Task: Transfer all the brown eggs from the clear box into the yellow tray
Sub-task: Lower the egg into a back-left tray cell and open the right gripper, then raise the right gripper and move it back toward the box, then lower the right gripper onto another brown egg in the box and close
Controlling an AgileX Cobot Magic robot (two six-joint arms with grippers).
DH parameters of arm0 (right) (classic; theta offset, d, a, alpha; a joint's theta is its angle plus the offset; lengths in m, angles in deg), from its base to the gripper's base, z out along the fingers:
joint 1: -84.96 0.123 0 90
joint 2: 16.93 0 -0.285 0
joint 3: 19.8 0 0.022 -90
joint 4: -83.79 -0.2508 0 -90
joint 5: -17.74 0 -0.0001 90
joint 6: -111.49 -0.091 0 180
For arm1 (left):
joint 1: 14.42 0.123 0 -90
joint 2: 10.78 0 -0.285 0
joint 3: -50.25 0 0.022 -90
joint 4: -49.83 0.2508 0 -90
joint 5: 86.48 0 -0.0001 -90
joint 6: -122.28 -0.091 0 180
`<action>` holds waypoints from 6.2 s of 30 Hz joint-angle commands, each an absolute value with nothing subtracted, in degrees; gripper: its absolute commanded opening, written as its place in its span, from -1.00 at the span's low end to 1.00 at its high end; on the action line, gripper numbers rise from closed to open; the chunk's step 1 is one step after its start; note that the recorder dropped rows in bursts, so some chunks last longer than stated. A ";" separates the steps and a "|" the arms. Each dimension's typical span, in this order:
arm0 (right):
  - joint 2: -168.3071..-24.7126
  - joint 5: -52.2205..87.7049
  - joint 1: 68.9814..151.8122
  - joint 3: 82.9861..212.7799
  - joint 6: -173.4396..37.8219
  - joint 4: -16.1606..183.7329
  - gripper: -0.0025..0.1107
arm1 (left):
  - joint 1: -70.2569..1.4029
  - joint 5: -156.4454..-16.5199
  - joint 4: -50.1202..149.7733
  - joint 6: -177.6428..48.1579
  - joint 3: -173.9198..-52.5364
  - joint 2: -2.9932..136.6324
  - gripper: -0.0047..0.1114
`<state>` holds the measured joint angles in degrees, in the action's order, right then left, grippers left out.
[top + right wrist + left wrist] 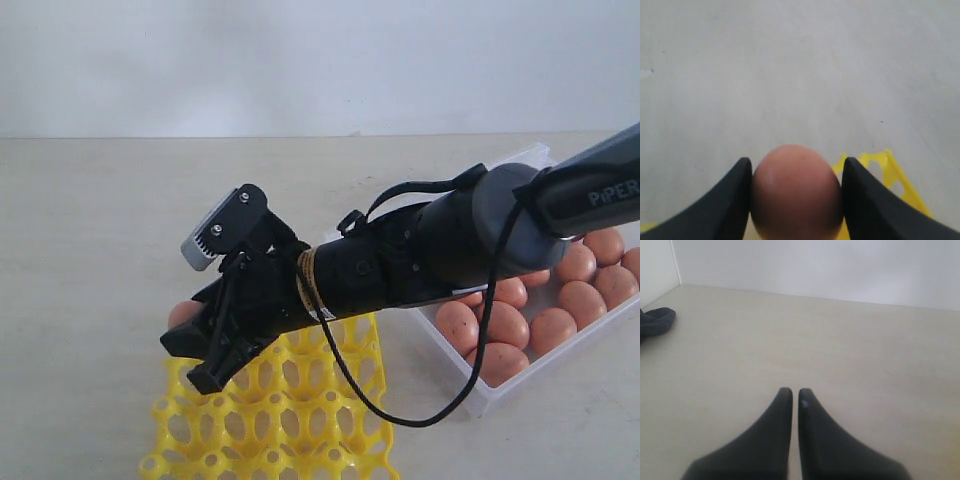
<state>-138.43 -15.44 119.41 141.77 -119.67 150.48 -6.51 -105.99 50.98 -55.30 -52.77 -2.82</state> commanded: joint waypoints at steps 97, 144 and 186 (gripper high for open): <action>-100.15 43.95 73.07 140.92 -73.21 91.60 -0.96 | -7.04 -105.79 50.98 -55.54 -52.54 -2.99 -0.85; -133.33 74.84 84.15 160.91 -30.13 53.23 -0.13 | -7.04 -105.79 50.98 -55.54 -52.54 -2.99 -0.85; -140.27 63.79 91.37 160.91 -35.33 61.46 -0.96 | -7.04 -105.79 50.98 -55.54 -52.54 -2.99 -0.85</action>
